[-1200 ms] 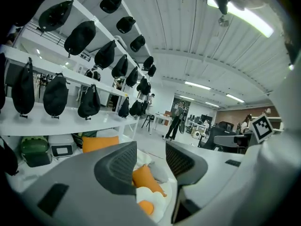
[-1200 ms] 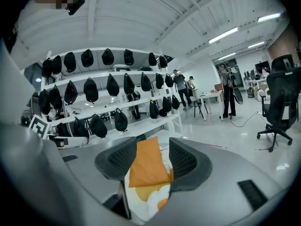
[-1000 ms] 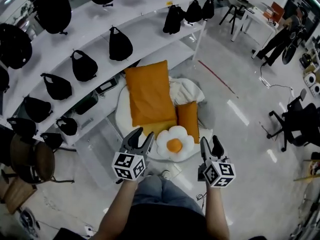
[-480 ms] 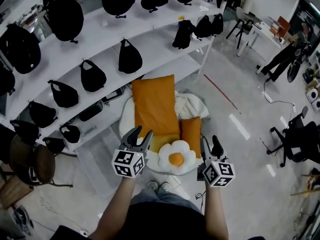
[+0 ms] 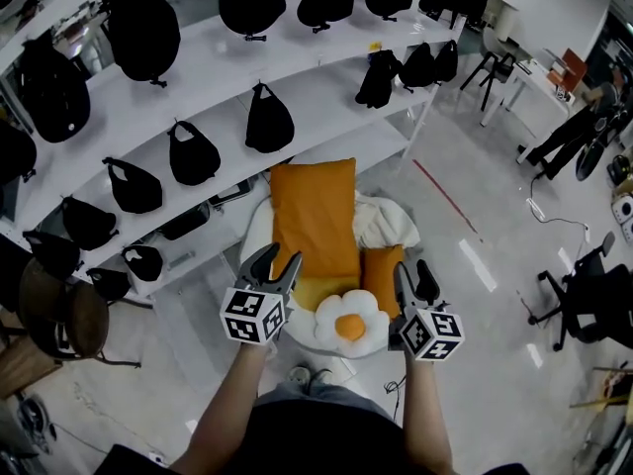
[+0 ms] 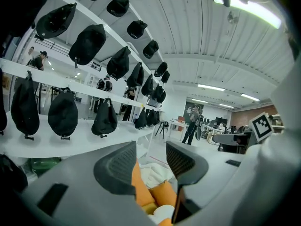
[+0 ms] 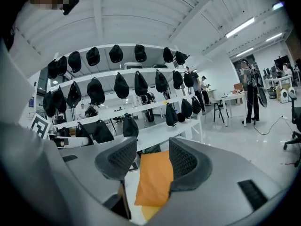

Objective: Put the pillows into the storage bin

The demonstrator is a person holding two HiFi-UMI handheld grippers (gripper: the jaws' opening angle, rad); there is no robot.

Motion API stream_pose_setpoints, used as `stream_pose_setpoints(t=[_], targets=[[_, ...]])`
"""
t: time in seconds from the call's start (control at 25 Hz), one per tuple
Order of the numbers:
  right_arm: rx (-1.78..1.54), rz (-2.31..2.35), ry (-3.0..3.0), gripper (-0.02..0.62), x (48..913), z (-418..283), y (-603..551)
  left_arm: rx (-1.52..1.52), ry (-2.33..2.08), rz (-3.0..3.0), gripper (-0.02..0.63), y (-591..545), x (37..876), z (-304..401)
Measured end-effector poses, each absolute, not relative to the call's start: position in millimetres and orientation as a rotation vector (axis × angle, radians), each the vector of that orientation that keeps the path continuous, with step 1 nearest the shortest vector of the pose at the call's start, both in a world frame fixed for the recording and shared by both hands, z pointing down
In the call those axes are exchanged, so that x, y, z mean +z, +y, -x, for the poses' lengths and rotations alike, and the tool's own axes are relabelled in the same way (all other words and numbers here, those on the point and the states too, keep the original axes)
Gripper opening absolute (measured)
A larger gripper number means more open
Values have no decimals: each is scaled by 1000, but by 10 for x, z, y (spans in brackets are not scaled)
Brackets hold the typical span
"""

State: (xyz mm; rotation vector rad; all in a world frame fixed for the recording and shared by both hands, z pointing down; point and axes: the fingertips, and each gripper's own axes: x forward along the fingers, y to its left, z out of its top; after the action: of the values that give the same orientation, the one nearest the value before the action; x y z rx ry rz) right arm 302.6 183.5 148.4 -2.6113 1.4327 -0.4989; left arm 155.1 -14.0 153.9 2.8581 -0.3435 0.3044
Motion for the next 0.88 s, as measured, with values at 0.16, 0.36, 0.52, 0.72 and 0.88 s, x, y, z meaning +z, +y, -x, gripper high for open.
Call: stream_pose_setpoints(t=[0.16, 0.36, 0.52, 0.72, 0.88], targets=[[-513, 2596, 1452, 199, 1538, -3223, 1565, 346, -366, -2857, 196, -343, 1624, -1638], [-575, 2584, 1563, 199, 1837, -3501, 966, 412, -418, -2824, 202, -821, 1900, -1864], [-623, 2564, 1661, 199, 2318, -3739, 476, 475, -463, -2812, 202, -1253, 2340, -2099], [-695, 2569, 1767, 201, 3094, -4028, 4, 549, -490, -2766, 206, -1611, 3155, -2414], [-780, 2550, 1735, 201, 3718, -4206, -134, 557, -498, -2718, 218, -1702, 3716, -2564]])
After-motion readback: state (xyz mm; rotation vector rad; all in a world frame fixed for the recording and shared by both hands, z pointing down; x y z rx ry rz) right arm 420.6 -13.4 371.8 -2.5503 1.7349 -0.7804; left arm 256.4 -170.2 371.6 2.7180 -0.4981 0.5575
